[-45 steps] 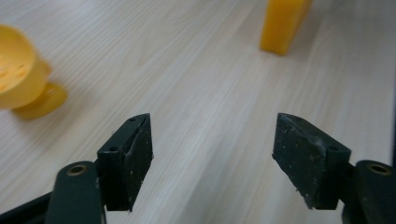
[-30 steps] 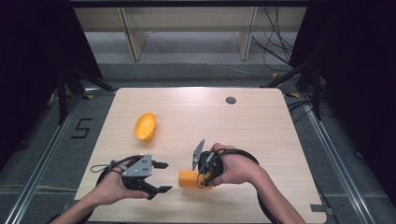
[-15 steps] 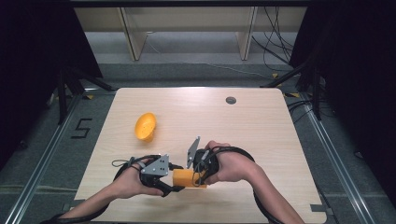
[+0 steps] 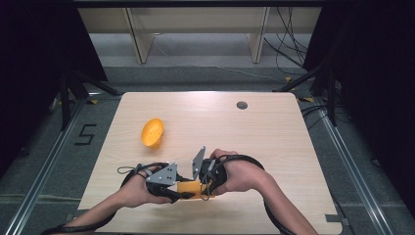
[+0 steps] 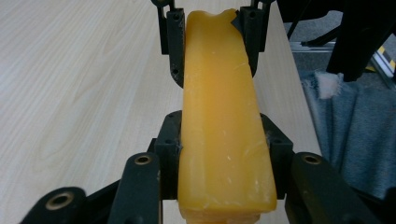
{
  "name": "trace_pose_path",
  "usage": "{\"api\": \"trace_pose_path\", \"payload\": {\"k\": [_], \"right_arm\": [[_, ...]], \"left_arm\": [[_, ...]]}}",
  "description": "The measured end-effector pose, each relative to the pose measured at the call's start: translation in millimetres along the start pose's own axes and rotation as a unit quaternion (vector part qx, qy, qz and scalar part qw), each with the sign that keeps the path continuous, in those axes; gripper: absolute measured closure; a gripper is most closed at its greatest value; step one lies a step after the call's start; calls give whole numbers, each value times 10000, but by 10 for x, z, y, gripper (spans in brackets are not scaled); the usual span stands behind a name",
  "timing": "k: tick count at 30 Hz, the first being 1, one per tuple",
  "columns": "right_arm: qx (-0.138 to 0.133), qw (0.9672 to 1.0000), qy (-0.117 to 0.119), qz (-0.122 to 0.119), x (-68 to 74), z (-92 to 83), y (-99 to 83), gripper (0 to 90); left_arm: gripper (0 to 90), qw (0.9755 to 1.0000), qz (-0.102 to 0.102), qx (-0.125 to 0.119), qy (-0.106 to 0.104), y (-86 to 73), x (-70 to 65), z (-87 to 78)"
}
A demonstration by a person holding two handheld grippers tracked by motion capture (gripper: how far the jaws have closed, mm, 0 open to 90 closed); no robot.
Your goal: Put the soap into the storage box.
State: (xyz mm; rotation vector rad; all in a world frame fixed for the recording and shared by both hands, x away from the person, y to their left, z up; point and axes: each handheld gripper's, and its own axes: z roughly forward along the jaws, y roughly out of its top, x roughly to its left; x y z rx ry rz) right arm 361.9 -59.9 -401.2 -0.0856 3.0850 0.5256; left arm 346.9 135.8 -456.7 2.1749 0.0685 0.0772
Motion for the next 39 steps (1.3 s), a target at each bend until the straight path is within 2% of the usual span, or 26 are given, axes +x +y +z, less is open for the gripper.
{"api": "trace_pose_path", "payload": {"k": [1,3,6,8,11,13,14,15,16,18,19,20,21,23,25,26,27,28,29,30,32,33,34,37,38,39], "right_arm": [[0,10000,0,0,0,0,0,618],[-21,10000,6,-33,5,-2,1,617],[-105,9999,-45,-41,12,-21,1,607],[-364,9992,-122,73,10,-85,-25,498],[-494,9980,-341,199,10,-175,-73,457],[-1117,9917,-581,261,-27,-338,-184,427],[-1292,9879,-801,313,-35,-386,-240,427],[-1292,9879,-801,313,-35,-386,-240,427],[-1501,9826,-996,462,-29,-432,-306,427],[-1769,9723,-1197,949,22,-482,-453,429],[-1850,9688,-1306,1002,17,-483,-528,438],[-1910,9588,-1588,1378,44,-450,-683,450],[-1910,9588,-1588,1378,44,-450,-683,450],[-1976,9495,-1771,1677,57,-395,-845,456],[-2037,9348,-2021,2095,96,-286,-1059,460],[-2032,9320,-2042,2201,106,-257,-1117,461],[-2032,9320,-2042,2201,106,-257,-1117,461],[-2047,9273,-2076,2347,129,-225,-1162,464],[-2054,9274,-2137,2284,126,-205,-1213,465],[-2044,9222,-2164,2469,163,-179,-1243,468],[-2052,9163,-2280,2575,188,-150,-1317,476],[-2086,9077,-2423,2716,222,-117,-1371,481],[-2066,9054,-2524,2719,232,-105,-1396,483],[-1970,9023,-2641,2779,253,-93,-1429,486],[-2009,8971,-2719,2846,258,-84,-1452,488],[-2009,8971,-2719,2846,258,-84,-1452,488]], "left_arm": [[600,9999,-169,-24,8,-4,-22,-1],[603,10000,-27,70,15,14,-16,-26],[605,9998,-144,-25,142,32,-48,-50],[605,9991,-302,-14,286,28,-36,-100],[605,9983,-414,63,405,-3,-1,-147],[605,9955,-687,47,654,-69,50,-228],[605,9938,-785,26,789,-88,62,-259],[605,9938,-785,26,789,-88,62,-259],[605,9930,-822,61,846,-103,86,-301],[605,9891,-986,19,1093,-127,106,-374],[605,9871,-1064,-3,1199,-140,123,-411],[605,9851,-1156,-59,1269,-152,138,-439],[605,9828,-1194,-47,1406,-160,153,-475],[605,9764,-1312,-91,1712,-172,165,-530],[605,9699,-1434,-186,1961,-184,182,-581],[605,9642,-1530,-243,2151,-195,208,-636],[606,9642,-1530,-243,2151,-195,208,-636],[606,9615,-1611,-281,2208,-201,219,-661],[606,9562,-1708,-305,2358,-207,219,-681],[605,9544,-1699,-305,2434,-215,239,-708],[605,9460,-1818,-338,2661,-226,253,-742],[605,9406,-1896,-365,2793,-240,284,-777],[605,9406,-1896,-365,2793,-240,284,-777],[605,9293,-2018,-365,3072,-253,312,-819],[605,9268,-2052,-387,3121,-258,326,-837],[605,9250,-2085,-458,3143,-263,343,-853]]}}
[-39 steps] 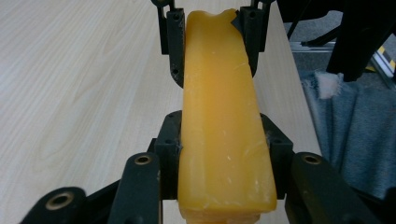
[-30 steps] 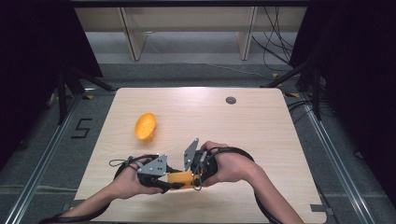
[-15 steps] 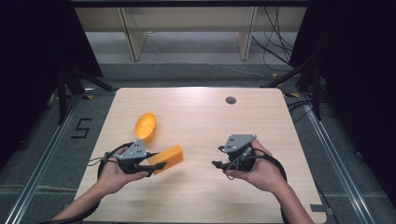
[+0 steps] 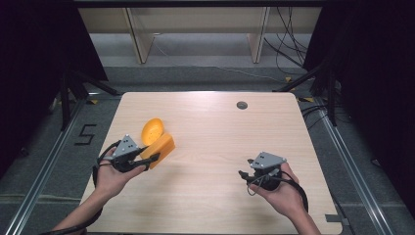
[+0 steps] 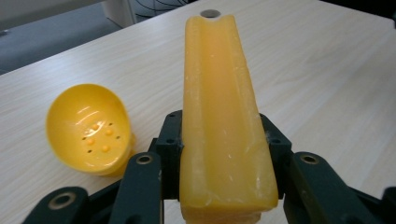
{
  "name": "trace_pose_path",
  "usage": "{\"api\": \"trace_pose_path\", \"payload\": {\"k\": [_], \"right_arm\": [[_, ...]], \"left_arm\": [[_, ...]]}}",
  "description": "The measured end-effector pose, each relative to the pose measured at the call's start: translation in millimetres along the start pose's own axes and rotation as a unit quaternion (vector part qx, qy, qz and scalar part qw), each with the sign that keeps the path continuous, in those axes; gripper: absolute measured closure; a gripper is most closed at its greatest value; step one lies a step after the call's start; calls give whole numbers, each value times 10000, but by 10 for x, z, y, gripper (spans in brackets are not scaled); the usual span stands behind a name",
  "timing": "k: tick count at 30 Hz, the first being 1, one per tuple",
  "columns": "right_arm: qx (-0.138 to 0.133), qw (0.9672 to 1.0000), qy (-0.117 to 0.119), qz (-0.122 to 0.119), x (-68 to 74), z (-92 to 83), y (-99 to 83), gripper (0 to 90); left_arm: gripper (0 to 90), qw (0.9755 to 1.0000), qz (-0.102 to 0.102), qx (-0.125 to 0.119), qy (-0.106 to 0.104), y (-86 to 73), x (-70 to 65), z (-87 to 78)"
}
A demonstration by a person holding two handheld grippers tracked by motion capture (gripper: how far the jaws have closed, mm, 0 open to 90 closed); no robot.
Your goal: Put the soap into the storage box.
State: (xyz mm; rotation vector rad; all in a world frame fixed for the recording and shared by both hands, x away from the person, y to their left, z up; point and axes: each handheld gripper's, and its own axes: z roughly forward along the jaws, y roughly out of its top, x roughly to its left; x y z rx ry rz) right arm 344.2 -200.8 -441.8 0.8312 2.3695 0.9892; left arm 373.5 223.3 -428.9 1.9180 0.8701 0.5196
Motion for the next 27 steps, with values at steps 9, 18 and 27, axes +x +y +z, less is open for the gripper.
{"api": "trace_pose_path", "payload": {"k": [9,18,27], "right_arm": [[46,9998,-171,76,-21,35,-31,486],[102,9997,-178,155,-25,40,-44,485],[169,9996,-152,144,-23,53,-48,480]], "left_arm": [[605,9969,-438,-370,532,148,221,-30],[605,9923,-670,-375,969,164,406,71],[605,9878,-871,-294,1257,188,536,189]]}}
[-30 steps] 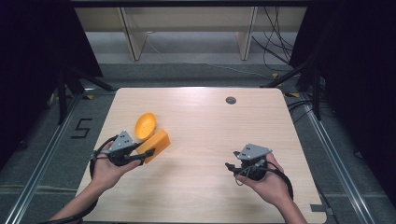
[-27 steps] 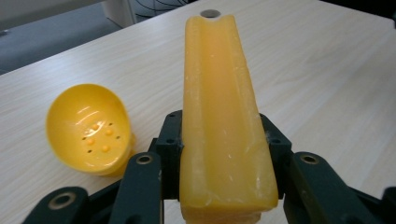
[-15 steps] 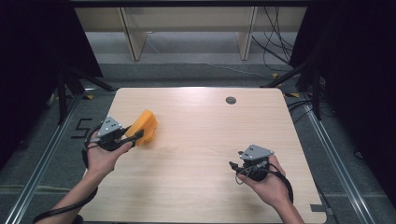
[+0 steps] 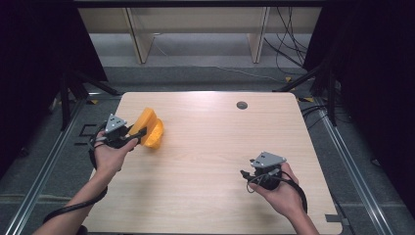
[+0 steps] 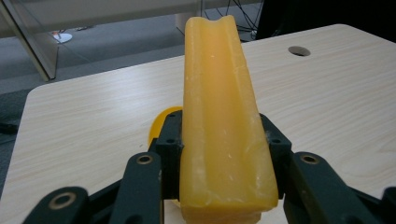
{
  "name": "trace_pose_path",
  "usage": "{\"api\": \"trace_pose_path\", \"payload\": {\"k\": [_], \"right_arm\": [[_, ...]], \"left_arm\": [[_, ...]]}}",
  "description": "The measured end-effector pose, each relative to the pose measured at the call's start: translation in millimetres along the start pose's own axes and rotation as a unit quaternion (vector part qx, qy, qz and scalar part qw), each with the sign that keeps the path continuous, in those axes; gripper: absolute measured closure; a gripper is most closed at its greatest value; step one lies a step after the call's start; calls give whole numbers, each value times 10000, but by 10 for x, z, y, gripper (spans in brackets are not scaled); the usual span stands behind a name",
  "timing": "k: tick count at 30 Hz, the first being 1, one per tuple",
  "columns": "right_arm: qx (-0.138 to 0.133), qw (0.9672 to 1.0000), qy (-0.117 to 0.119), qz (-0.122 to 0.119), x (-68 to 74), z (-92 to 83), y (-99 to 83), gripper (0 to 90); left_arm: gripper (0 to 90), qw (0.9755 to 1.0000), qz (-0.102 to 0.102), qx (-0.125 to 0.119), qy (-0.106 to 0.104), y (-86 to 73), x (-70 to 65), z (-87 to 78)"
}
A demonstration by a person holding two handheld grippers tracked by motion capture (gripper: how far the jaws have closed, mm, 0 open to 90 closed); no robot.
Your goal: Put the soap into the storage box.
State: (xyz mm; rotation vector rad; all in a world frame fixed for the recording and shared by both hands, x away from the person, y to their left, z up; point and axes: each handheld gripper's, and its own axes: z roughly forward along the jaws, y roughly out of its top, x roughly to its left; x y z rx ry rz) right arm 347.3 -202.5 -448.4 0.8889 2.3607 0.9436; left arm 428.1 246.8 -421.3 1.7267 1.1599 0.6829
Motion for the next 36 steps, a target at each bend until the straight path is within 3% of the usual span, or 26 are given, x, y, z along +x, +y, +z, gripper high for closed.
{"api": "trace_pose_path", "payload": {"k": [12,14,21,26,36], "right_arm": [[21,10000,21,-24,-1,-1,0,476],[42,10000,27,48,13,0,-2,476],[107,9999,72,-65,8,5,0,471],[102,9999,78,-52,12,11,-5,469],[148,9998,93,-14,23,22,-11,465]], "left_arm": [[606,9993,-208,15,308,32,43,136],[605,9990,-251,17,375,37,44,160],[605,9969,-423,86,658,42,18,284],[605,9960,-498,129,737,27,7,360],[605,9940,-506,266,936,-27,-47,460]]}}
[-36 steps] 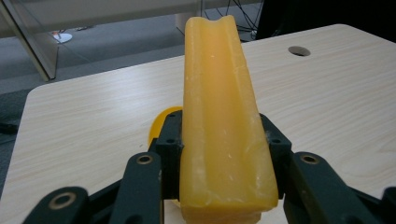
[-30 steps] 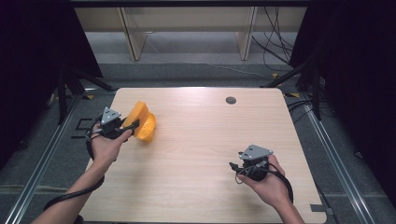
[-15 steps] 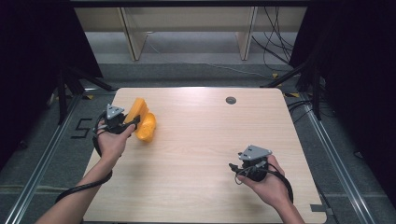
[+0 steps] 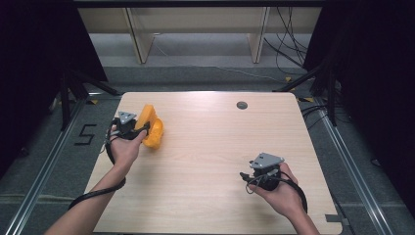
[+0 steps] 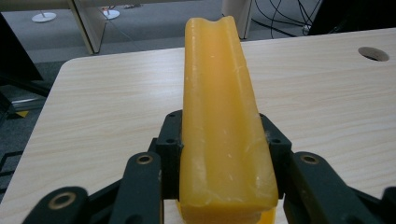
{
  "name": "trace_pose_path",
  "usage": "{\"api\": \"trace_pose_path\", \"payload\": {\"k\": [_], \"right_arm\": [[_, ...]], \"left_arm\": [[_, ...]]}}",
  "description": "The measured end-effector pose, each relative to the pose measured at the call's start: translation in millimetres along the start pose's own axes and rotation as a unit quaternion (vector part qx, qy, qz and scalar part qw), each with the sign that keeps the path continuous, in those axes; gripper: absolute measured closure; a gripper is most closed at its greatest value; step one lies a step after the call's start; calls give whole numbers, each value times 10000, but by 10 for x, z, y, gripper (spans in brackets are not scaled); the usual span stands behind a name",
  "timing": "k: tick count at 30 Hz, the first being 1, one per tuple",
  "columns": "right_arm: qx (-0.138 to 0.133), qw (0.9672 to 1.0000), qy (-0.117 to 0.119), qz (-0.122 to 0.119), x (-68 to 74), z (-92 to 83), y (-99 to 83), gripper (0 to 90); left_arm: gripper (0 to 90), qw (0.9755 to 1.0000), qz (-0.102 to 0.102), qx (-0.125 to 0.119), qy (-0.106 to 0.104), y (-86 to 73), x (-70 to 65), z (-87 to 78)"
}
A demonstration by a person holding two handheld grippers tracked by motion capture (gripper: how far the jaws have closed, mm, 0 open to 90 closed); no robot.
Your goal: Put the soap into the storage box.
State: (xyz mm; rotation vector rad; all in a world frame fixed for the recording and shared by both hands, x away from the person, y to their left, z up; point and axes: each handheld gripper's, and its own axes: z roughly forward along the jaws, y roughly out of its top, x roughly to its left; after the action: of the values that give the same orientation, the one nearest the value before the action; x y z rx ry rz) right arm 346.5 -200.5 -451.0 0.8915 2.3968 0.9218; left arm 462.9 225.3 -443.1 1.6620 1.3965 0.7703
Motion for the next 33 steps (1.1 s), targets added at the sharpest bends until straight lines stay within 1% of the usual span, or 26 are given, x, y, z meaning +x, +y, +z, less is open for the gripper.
{"api": "trace_pose_path", "payload": {"k": [1,2,4,10,13,14,15,16,17,20,21,25,26,27,33], "right_arm": [[0,10000,0,0,0,0,0,465],[-24,10000,-16,-69,-13,-3,3,465],[-29,10000,-22,-70,-14,-5,4,465],[-34,10000,-23,-80,-9,-6,6,465],[-8,10000,-2,-69,-3,-5,6,465],[9,10000,4,1,10,-5,4,465],[7,10000,9,-66,-3,-4,5,464],[7,10000,9,-66,-3,-4,5,464],[14,10000,11,-4,8,-4,2,464],[-18,10000,-13,-83,-9,-4,4,464],[15,10000,1,-39,-3,-8,3,464],[25,10000,9,-47,-3,-6,3,464],[-5,10000,-2,-85,-8,-5,5,464],[15,10000,11,-52,-2,-8,5,463],[28,10000,22,-58,1,-9,3,461]], "left_arm": [[605,10000,0,0,0,0,0,0],[605,10000,-35,-3,21,-13,-16,14],[605,10000,-44,12,8,-18,-19,19],[605,10000,-50,37,69,-45,-54,34],[605,10000,-57,35,47,-63,-72,47],[605,10000,-58,52,49,-66,-78,50],[605,9999,-67,59,46,-69,-81,55],[605,9999,-73,61,53,-72,-84,59],[605,9999,-68,58,56,-74,-86,64],[605,9999,-52,76,85,-82,-88,69],[604,9999,-65,78,73,-85,-89,71],[604,9998,-135,75,81,-95,-99,73],[604,9998,-155,71,104,-98,-104,78],[604,9998,-169,77,111,-101,-105,83],[604,9996,-204,125,156,-124,-109,117]]}}
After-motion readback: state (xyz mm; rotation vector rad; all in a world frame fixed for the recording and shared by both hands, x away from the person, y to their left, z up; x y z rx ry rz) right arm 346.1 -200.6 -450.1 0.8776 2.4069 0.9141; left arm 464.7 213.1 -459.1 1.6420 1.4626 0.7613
